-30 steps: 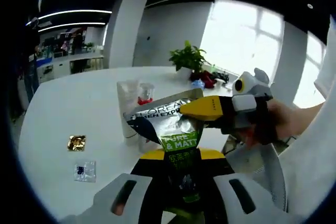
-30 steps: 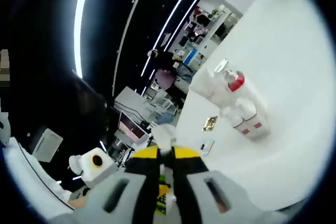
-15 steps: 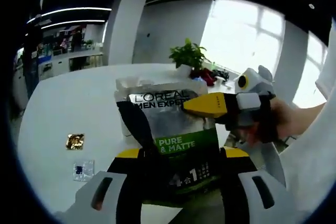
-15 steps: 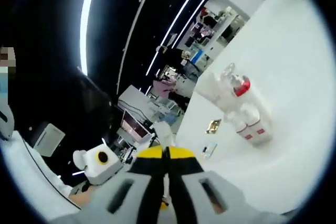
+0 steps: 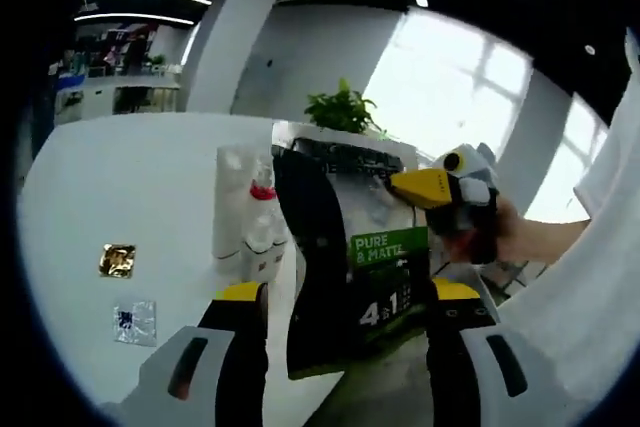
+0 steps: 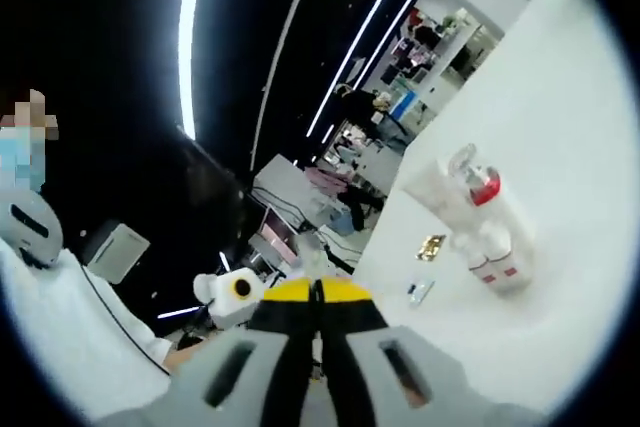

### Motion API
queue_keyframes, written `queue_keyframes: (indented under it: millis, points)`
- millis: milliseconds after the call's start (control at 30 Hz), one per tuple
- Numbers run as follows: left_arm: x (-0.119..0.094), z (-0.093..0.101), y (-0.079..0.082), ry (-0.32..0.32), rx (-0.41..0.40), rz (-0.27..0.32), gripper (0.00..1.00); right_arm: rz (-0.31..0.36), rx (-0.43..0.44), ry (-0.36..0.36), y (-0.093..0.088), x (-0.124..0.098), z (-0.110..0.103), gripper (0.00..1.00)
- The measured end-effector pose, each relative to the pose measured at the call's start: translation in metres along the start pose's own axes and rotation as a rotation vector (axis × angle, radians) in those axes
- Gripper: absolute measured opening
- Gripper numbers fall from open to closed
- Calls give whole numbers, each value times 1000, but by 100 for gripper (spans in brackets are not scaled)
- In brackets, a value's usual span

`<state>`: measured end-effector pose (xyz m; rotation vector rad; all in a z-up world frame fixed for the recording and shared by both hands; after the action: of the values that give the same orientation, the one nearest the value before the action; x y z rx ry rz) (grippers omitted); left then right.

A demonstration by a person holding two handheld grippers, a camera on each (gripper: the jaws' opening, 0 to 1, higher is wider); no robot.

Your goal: Arrange the skincare products in the storage area until every visible bottle or jar stands upright without overlapping.

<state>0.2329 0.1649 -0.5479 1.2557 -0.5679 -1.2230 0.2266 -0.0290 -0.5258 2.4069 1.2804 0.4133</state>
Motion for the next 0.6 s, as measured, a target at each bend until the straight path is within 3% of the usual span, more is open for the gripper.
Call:
queue_keyframes:
  millis: [67, 167, 333, 433, 600]
  points:
    - [-1, 0, 4, -39, -25, 46, 61, -33, -9, 59, 0, -1, -8, 1]
    - [-3, 1, 5, -75, -48, 56, 56, -65, -16, 91, 0, 1, -15, 1]
    - [-8, 5, 4, -102, -54, 57, 31, -94, -52, 65, 1, 5, -13, 1]
    - [-14, 7, 1, -101, -62, 57, 19, -71, -53, 57, 7, 2, -10, 1]
    - [-24, 16, 7, -164, -146, 169, 0, -51, -83, 45, 11, 0, -9, 1]
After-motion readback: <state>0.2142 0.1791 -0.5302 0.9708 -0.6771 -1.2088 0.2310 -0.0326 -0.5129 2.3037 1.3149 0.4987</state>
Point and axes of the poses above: the point that each gripper's makers call its tool centre point, and the gripper's own axes: x roughly forward along the fingers, z roughly to its right, y roughly out of its top, the point moved 9 cm from there along -x, roughly backward along the fingers, and after that the axes turned 13 degrees about x, right-handed, at the moved point
